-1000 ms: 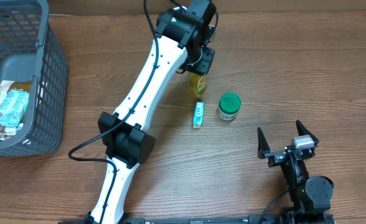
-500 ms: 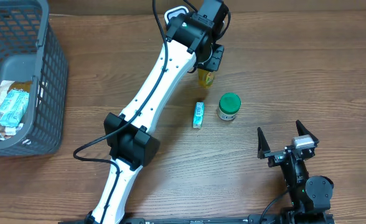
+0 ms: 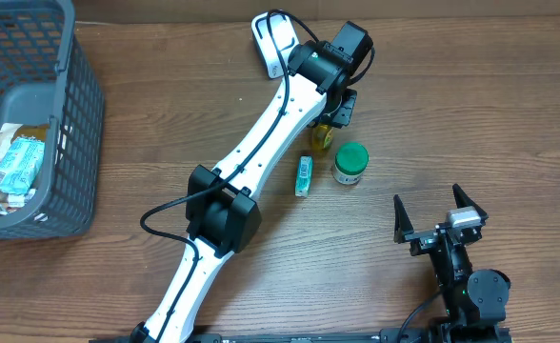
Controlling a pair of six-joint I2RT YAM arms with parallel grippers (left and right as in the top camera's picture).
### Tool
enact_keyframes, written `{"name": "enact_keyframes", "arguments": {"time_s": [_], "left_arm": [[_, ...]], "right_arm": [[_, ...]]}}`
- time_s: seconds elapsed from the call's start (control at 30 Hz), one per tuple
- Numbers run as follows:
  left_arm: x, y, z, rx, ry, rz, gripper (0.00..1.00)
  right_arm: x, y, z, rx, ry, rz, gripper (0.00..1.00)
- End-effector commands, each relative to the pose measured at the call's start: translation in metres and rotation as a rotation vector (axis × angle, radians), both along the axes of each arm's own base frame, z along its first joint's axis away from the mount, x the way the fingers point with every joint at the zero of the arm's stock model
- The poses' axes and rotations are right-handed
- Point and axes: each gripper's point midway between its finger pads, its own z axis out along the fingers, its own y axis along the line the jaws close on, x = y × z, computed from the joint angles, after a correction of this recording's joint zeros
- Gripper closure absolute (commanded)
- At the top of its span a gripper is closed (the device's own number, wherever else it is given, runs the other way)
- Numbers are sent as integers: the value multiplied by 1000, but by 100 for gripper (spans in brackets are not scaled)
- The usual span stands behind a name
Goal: Scan the item barcode
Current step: 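Stand the yellow bottle beside the jar and release it, then move the left gripper back into the grey basket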
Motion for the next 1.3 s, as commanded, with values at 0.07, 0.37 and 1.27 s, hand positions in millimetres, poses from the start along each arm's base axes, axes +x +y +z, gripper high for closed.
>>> {"name": "enact_keyframes", "arguments": {"time_s": [0.07, 0.37, 1.27], "left_arm": [[2, 1, -3, -2, 1, 55, 55], [-3, 2, -5, 4, 20, 50, 24], [-36, 114, 197, -114, -237, 80, 19]], "right_arm": [[0, 2, -3, -4, 0, 9, 0], [0, 2, -3, -4, 0, 9, 0], [0, 2, -3, -4, 0, 9, 0]]}}
